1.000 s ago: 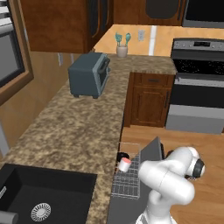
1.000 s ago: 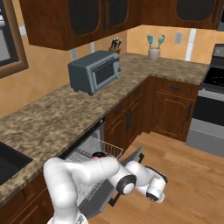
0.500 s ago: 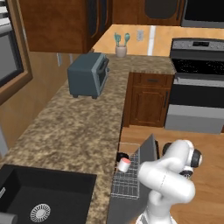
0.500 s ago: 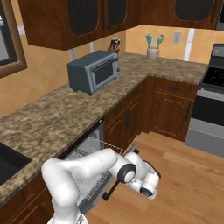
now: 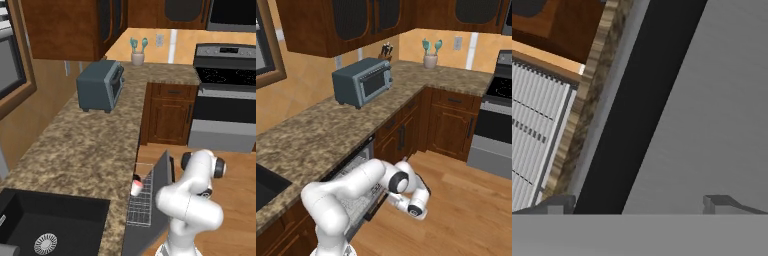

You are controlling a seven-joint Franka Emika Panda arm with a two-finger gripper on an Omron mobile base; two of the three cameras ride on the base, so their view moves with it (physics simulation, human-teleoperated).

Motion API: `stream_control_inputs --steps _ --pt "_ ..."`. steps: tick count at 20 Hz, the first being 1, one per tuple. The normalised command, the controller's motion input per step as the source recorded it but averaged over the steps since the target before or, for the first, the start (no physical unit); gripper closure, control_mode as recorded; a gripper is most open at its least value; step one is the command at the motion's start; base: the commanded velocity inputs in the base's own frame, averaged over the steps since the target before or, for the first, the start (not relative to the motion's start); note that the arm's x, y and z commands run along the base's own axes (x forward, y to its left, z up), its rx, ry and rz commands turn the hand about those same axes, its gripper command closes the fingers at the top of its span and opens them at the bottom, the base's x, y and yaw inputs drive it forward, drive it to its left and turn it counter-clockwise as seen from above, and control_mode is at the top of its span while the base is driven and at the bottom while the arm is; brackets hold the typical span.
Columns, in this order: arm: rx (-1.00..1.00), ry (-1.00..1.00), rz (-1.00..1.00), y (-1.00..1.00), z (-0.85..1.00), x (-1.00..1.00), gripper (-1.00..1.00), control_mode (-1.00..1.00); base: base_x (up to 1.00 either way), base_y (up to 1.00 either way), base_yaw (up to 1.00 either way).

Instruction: Pick up the cup and bowl from the counter, place them in the dishwasher, and close the dishwasher door.

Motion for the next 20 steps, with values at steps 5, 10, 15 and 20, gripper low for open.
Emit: stream_control_inputs --steps 5,10,15,20 --pt "-0.11 0.0 0.0 1.0 -0.34 -0.31 -1.0 -1.0 0.0 0.0 0.0" --pt "-0.15 -0.01 -0.1 1.0 -0.38 -0.27 -1.0 -1.0 0.0 0.0 0.0" --pt "-0.09 0.02 -0.14 1.0 -0.42 -0.05 -1.0 -1.0 0.0 0.0 0.0" --pt "-0.13 0.03 -0.03 1.0 -0.23 -0.1 -1.0 -1.0 0.0 0.0 0.0"
